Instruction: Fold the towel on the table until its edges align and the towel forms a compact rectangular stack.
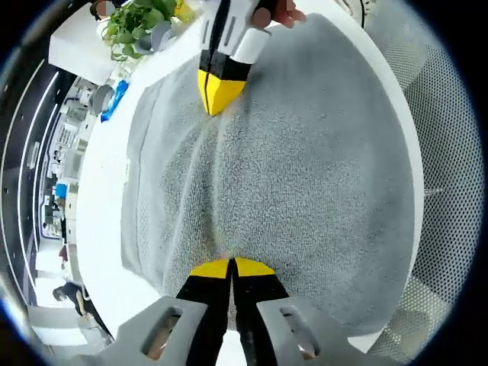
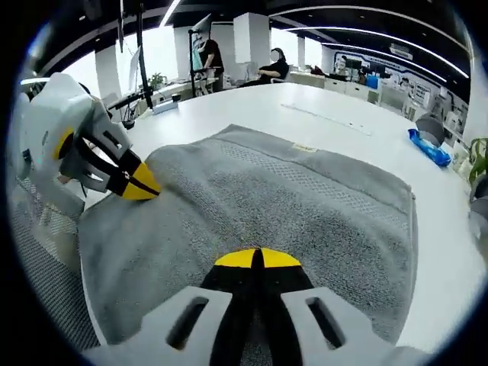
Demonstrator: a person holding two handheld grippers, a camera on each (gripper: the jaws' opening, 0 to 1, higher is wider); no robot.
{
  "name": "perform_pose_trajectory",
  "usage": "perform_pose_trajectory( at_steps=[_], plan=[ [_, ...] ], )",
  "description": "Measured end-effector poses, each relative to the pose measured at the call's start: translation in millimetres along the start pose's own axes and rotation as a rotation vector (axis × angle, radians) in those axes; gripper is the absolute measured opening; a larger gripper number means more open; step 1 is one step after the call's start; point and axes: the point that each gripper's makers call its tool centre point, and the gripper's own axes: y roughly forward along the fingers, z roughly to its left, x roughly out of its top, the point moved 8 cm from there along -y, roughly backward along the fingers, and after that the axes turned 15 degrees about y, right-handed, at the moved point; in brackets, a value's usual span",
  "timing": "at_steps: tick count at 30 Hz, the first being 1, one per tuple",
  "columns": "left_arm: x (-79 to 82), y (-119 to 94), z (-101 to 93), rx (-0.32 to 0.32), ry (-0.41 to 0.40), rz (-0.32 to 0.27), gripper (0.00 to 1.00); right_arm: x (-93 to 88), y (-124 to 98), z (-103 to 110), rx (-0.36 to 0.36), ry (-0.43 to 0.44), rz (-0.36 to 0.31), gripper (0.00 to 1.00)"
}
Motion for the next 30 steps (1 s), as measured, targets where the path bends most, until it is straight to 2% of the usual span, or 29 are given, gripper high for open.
perform_pose_trajectory(
  at_steps=[7,9,13,16,20,23,30],
  plan=[
    [-9.4,1,1.8,0.022,-0.123,-0.078,0.01,-3.2,0,4,-0.019,0.001,-0.021,0.0],
    [-12.2,1,2.5,0.024,-0.16,-0.099,0.01,-4.0,-1,5,-0.022,-0.031,-0.024,0.0],
    [-18.3,1,1.0,0.032,-0.25,-0.173,0.01,-3.7,-1,4,-0.011,-0.035,-0.018,0.0],
    [-22.2,2,1.6,0.023,-0.339,-0.208,0.01,-4.2,-1,5,-0.014,-0.031,-0.021,0.0],
    [-26.6,3,2.7,0.013,-0.407,-0.245,0.01,-5.0,-3,5,-0.015,-0.068,-0.016,0.0],
    [-29.8,4,4.8,-0.027,-0.526,-0.277,0.01,-4.9,-3,4,-0.015,-0.089,-0.008,0.0],
    [-31.7,5,5.4,-0.031,-0.554,-0.295,0.01,-8.5,-6,5,-0.026,-0.056,-0.027,0.0]
  ],
)
